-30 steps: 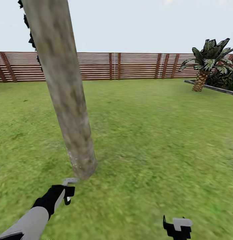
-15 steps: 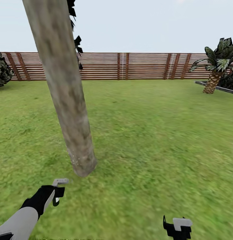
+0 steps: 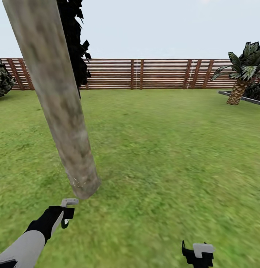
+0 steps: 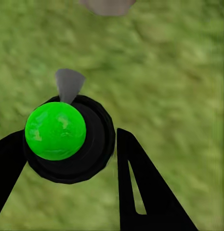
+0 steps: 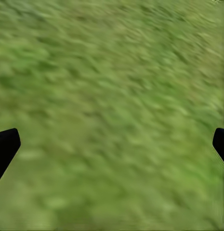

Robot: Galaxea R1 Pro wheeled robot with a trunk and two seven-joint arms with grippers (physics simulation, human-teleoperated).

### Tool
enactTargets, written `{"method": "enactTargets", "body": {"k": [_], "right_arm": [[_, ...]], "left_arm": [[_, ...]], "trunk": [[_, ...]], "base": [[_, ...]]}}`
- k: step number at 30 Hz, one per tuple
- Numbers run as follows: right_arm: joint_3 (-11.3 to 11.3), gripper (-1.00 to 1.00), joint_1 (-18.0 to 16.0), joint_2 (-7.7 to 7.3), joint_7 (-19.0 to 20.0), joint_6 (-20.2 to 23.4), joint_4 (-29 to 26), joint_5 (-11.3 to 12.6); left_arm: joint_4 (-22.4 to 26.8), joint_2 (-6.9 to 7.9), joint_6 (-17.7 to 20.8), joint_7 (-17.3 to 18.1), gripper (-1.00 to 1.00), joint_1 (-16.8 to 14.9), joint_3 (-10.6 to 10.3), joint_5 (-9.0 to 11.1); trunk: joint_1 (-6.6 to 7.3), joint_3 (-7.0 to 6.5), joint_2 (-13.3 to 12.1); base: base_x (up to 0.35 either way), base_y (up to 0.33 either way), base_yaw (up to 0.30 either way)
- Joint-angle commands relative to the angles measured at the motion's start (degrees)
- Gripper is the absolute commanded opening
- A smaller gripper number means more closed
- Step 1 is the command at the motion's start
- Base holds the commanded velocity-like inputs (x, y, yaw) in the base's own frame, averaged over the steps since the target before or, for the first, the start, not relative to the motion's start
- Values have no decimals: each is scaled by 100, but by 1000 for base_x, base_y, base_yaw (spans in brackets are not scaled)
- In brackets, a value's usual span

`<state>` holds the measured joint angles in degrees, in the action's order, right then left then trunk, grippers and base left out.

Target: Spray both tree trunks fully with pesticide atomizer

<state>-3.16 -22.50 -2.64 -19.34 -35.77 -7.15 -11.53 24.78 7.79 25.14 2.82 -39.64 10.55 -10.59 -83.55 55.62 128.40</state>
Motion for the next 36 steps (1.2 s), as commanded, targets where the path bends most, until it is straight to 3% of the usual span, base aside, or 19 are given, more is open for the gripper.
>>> {"method": "enactTargets", "body": {"k": [1,18,26,36], "right_arm": [[0,100,0,0,0,0,1,1],[0,100,0,0,0,0,2,-1],[0,100,0,0,0,0,3,-3],[0,100,0,0,0,0,-1,-3]], "left_arm": [[-3,9,0,0,-100,0,0,3],[-1,-36,-9,1,-100,1,-9,4],[12,12,-21,4,-100,0,29,10],[424,-70,25,31,-100,-63,9,19]], "trunk": [[0,0,0],[0,0,0],[0,0,0],[0,0,0]], "base": [[89,-275,177],[94,-276,272],[82,-275,235],[-92,-228,109]]}}
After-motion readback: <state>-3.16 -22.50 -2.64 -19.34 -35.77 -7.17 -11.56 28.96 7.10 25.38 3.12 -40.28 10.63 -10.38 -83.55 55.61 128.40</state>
